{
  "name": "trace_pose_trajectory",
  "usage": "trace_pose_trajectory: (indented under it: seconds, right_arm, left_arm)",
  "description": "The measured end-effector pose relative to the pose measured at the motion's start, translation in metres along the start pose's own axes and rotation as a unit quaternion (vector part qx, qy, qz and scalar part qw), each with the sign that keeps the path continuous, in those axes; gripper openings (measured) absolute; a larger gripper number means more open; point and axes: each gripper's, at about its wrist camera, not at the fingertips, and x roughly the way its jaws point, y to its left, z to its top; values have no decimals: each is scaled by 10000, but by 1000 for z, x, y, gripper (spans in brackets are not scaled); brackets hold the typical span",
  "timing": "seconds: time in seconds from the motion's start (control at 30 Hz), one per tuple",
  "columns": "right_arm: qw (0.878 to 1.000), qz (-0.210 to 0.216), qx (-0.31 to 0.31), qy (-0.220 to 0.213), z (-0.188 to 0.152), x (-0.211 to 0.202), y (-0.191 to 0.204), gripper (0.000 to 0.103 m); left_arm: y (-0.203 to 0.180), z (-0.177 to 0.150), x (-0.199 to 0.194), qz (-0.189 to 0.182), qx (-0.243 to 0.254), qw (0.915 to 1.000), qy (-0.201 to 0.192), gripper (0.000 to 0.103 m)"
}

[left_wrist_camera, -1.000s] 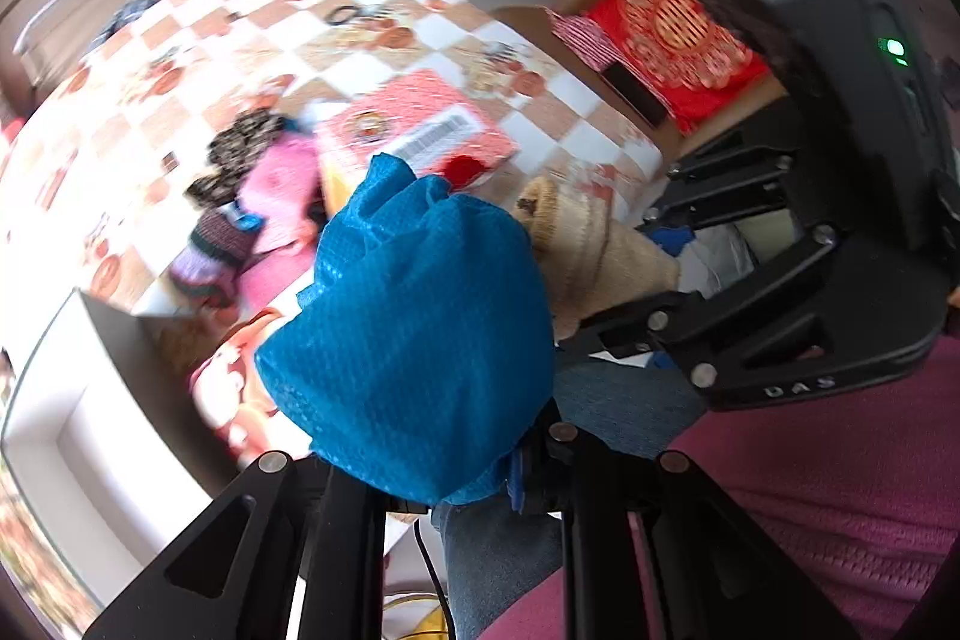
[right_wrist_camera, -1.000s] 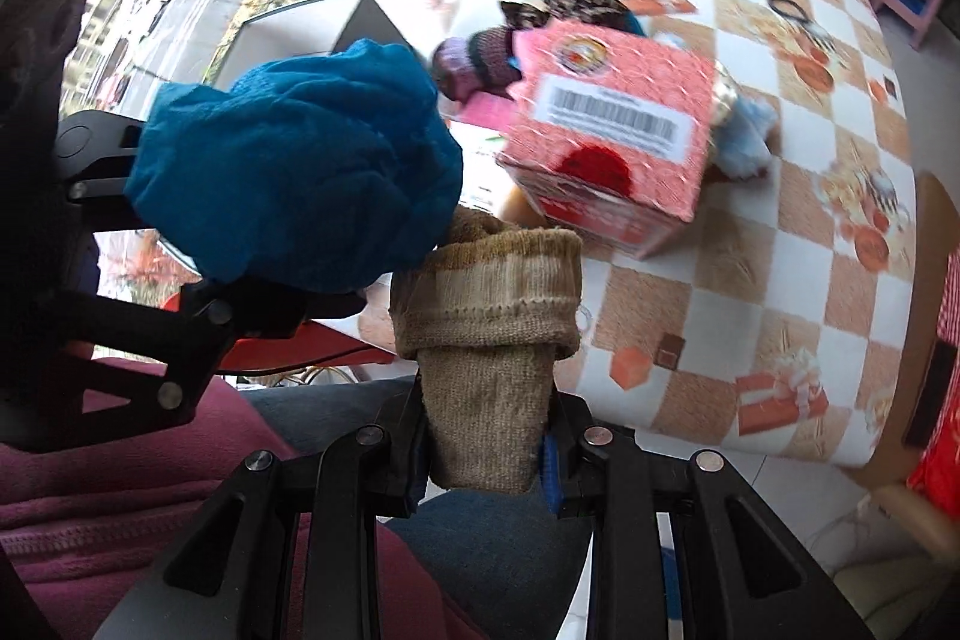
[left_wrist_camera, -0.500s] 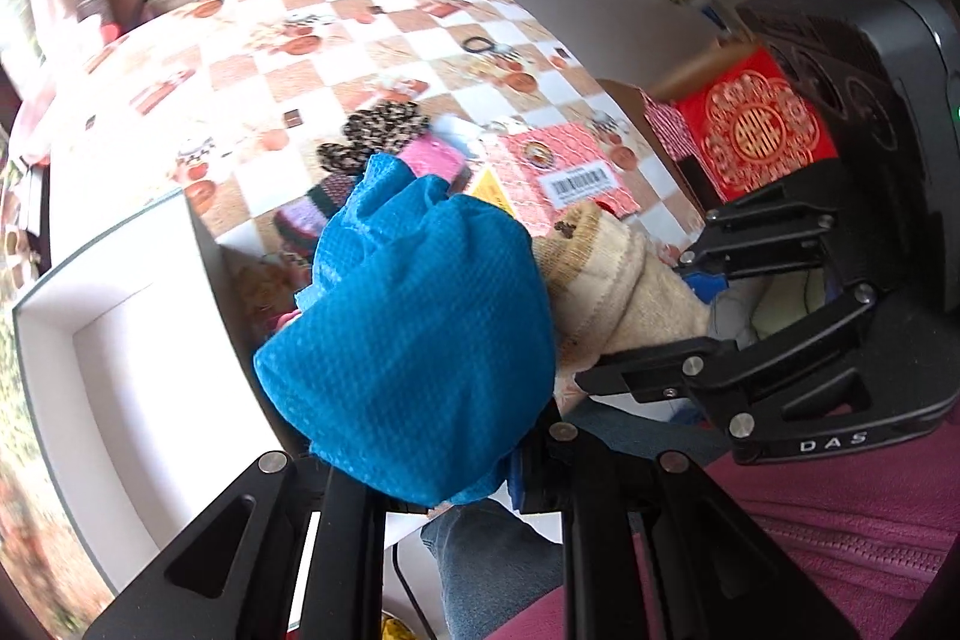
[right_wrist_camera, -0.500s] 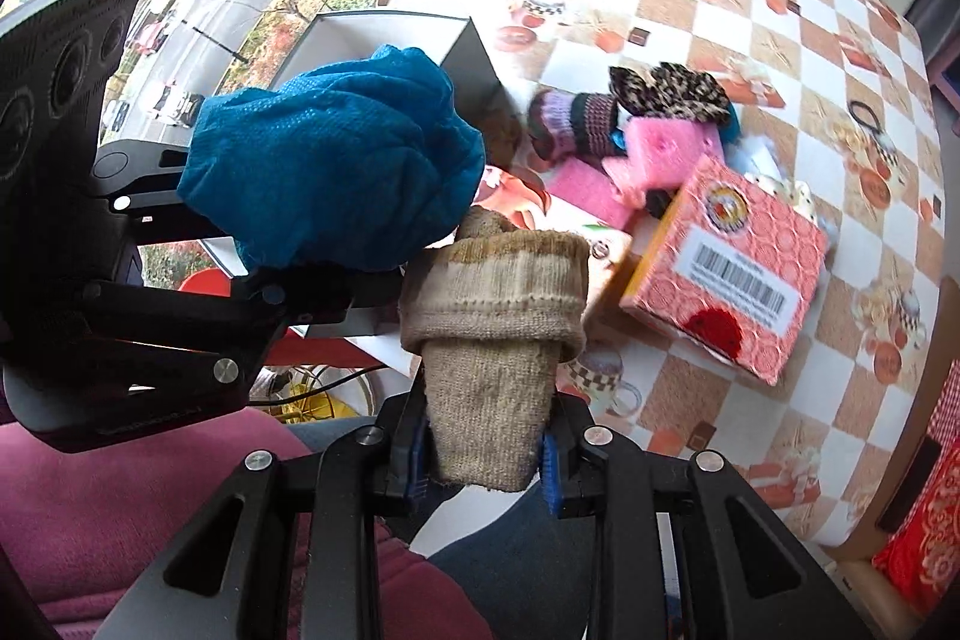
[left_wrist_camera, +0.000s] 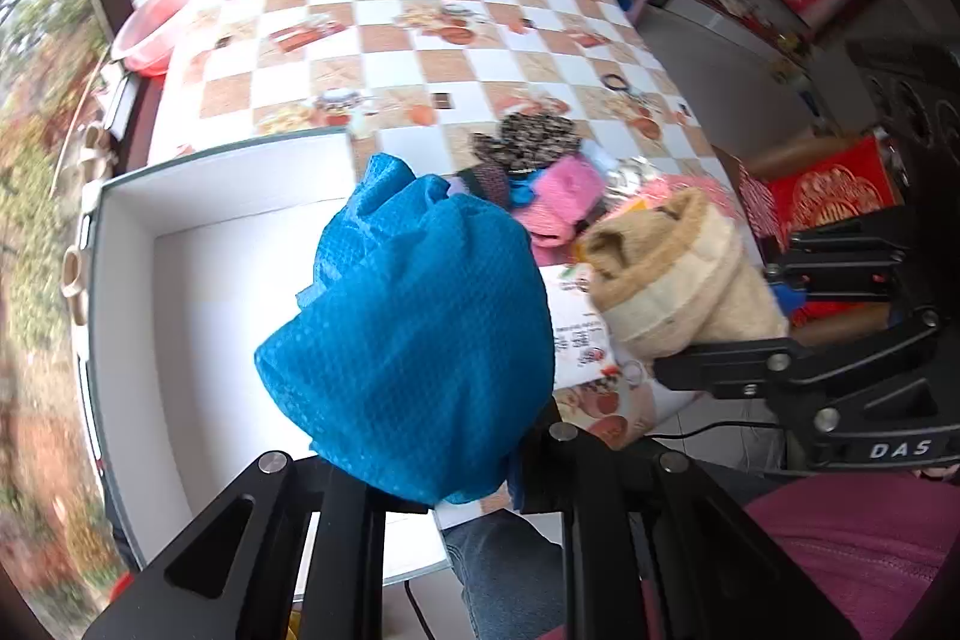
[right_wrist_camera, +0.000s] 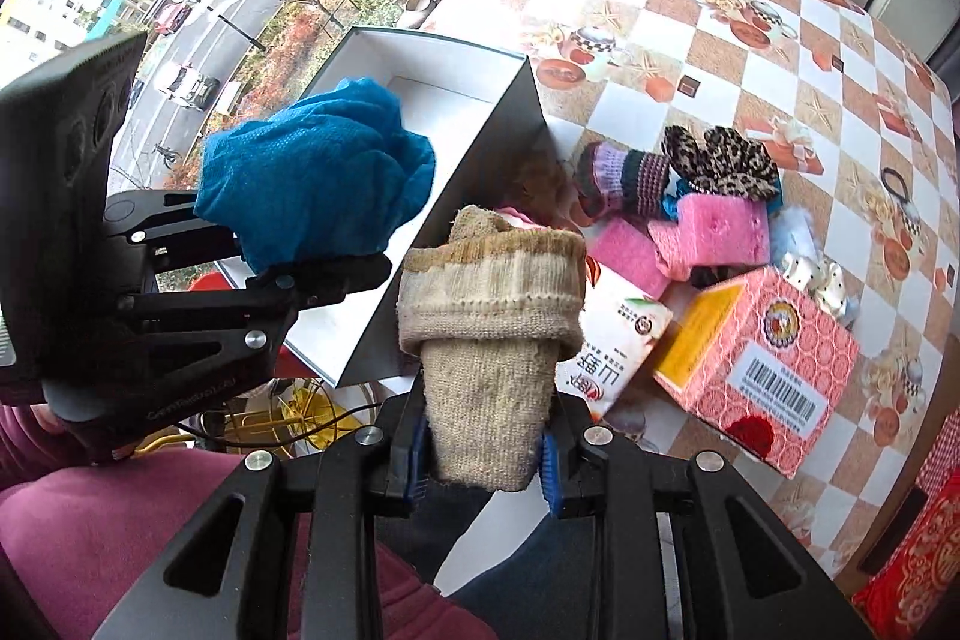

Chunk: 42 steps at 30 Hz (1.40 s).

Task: Organize soft objects
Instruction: 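Carry the blue cloth and beige sock in both tools over the white box, then lower both tools into the white box and open them, releasing cloth and sock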

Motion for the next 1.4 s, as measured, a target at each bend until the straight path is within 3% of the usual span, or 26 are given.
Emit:
trace_pose_trajectory:
  seconds: [0.2, 0.33, 0.7, 1.1, 1.4]
  right_arm:
    - [9997, 88, -202, 115, 17, 10, 11, 30]
    - [9985, 145, -471, 253, 30, 20, 26, 30]
    - [9878, 330, -1360, 681, 51, 58, 83, 30]
    - [9765, 463, -1805, 1085, 60, 92, 117, 30]
    - [9739, 465, -1865, 1207, 63, 101, 119, 30]
  left_arm:
    - [42, -12, 1, 413, -781, 9961, 37, 18]
    - [62, -22, 2, 738, -1076, 9914, 42, 18]
    - [111, -59, 0, 1196, -1876, 9748, 158, 18]
    - [122, -84, 13, 1367, -2149, 9660, 444, 18]
    - [127, -89, 18, 1397, -2230, 9634, 517, 18]
